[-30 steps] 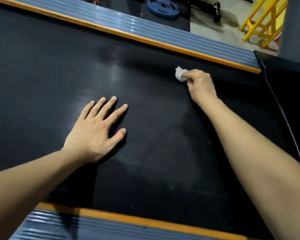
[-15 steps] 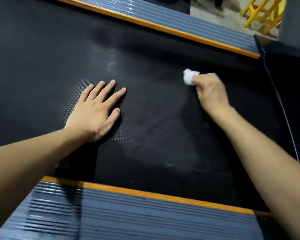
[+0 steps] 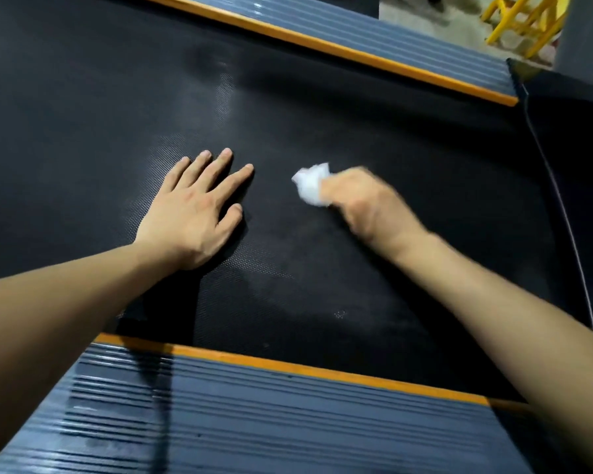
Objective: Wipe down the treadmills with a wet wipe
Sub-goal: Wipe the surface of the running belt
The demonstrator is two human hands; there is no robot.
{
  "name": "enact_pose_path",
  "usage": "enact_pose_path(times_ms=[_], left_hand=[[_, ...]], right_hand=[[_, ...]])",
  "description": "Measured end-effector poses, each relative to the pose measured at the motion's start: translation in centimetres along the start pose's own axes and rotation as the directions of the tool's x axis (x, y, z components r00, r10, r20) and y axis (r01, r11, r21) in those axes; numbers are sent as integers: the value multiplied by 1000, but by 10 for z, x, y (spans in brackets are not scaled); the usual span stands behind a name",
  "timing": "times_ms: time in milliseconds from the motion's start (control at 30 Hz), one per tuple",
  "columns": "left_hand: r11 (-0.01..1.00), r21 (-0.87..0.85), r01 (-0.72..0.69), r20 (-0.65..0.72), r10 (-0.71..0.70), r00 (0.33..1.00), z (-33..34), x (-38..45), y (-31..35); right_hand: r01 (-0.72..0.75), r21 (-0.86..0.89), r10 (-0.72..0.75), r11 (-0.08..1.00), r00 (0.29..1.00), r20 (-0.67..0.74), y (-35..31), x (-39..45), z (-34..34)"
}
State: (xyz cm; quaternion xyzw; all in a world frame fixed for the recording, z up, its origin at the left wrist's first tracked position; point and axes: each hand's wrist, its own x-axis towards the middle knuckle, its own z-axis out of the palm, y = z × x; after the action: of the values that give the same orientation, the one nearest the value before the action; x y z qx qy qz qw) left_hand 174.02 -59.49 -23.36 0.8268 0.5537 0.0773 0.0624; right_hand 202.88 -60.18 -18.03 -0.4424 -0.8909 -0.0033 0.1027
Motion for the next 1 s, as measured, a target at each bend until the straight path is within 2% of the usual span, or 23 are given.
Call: enact_pose_path(times_ms=[33,67,100,133,200,233,300,333,400,533,600,700,800,867,933,1000], left_hand=[[1000,-1,2,-1,-2,1000,0,0,0],[1000,2,3,-4,-3,1000,0,0,1],[1000,3,5,-6,-5,1000,0,0,1],[1000,2,4,-9,-4,1000,0,0,1],[1000,-4,1,-14,-1,1000,0,0,2],[1000,-4,-2,-17,2,1000,0,0,2],[1000,1,-4,-26,4,1000,1,0,3],[1000,2,-4,-30,4,1000,1,1,2],[1000,2,-8,-30,8,1000,2,1,2],[1000,-2,-8,-34,8,999,2,0,1],[1000,-7,-6,-33,6,999,2,0,2],[1000,-13,-13,-32,12,999,1,0,1],[1000,-12,-11,-37,11,999,2,0,2],[1000,-18,-8,-32,7,999,2,0,1],[1000,-16,-3,-29,3,1000,2,-1,0],[1000,-8,-5,-28,5,1000,3,0,1]], right_hand=[[-163,-73,165,984,986,14,24,-1,-3],[-365,-67,364,929,931,-13,44,-3,-5],[-505,-10,502,863,860,-88,56,-6,-4],[-556,27,554,830,821,-139,60,-9,-1],[-549,126,563,826,814,-146,30,-13,-1],[-477,220,509,851,852,-122,2,-15,-5],[-227,404,280,886,957,-75,-58,-30,-10],[-137,450,165,882,986,-23,-82,-41,-11],[-110,489,68,865,992,104,-99,-57,-11],[-266,489,191,831,961,198,-68,-55,-13],[-287,476,213,832,956,203,-66,-49,-14],[-275,345,204,898,952,228,-87,-49,-11],[-211,224,182,952,973,141,-79,-46,-15],[-267,93,267,959,964,15,-39,-41,-13],[-449,16,448,893,889,-96,11,-39,-11],[-641,56,642,766,756,-124,30,-43,-8]])
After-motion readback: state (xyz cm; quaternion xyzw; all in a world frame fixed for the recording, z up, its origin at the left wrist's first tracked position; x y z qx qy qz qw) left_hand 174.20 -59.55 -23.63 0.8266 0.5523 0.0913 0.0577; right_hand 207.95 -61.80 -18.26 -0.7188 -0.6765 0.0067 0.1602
